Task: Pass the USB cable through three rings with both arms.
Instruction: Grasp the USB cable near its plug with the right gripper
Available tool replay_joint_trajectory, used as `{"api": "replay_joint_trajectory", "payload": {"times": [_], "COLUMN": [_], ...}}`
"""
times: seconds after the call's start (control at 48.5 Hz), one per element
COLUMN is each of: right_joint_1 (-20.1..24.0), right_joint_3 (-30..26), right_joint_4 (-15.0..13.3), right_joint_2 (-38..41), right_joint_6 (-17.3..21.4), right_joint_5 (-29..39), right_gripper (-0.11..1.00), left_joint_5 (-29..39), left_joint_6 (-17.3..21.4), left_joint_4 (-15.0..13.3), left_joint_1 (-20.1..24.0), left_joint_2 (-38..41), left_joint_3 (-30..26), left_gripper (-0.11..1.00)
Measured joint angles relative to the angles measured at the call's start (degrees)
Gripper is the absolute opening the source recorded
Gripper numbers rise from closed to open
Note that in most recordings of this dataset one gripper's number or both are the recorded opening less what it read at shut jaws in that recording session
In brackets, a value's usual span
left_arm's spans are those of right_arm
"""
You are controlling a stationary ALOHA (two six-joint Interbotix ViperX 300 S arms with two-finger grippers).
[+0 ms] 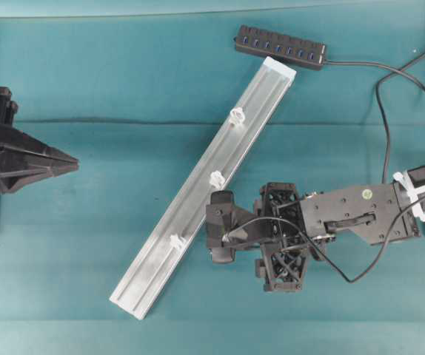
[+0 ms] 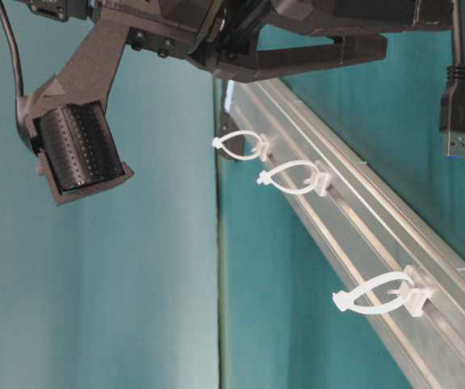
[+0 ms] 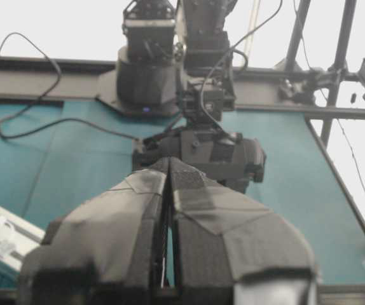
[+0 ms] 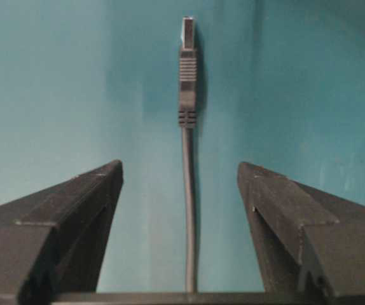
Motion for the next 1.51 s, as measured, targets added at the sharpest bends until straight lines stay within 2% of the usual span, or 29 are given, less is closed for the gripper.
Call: {"api": "replay_joint_trajectory", "payload": {"times": [0.289,0.68,1.052,1.155,1.402,1.443,1.505], "right_joint_1": [0.0,-0.88,-0.88,-0.53,0.62,0.62,0.62], "right_joint_3": [0.09,0.62,1.14,1.14,0.88,0.79,0.7], "right_joint_4": [0.0,-0.97,-0.97,-0.88,-0.53,-0.44,-0.44], "right_joint_2": [3.52,4.57,4.83,4.83,5.01,5.1,5.01], "right_joint_6": [0.0,0.0,0.0,0.0,0.0,0.0,0.0], "right_joint_5": [-1.93,-3.34,-4.22,-4.22,-3.6,-3.16,-2.9], "right_gripper": [0.75,0.74,0.69,0.59,0.13,0.08,0.08], "left_joint_5": [0.09,0.09,0.09,0.09,0.26,0.26,0.26], "left_joint_6": [0.0,1.41,1.85,1.67,1.67,1.67,1.58], "left_joint_4": [-0.09,0.0,0.0,0.0,-0.09,0.0,0.0], "left_joint_1": [0.0,0.0,0.0,0.0,0.09,0.0,0.0], "left_joint_2": [-0.09,-0.09,-0.18,-0.09,-0.09,-0.09,-0.18], "left_joint_3": [-0.09,-0.09,-0.44,-0.44,-0.44,-0.53,-0.44], "left_gripper": [-0.01,-0.01,-0.01,-0.01,-0.01,-0.01,-0.01]}}
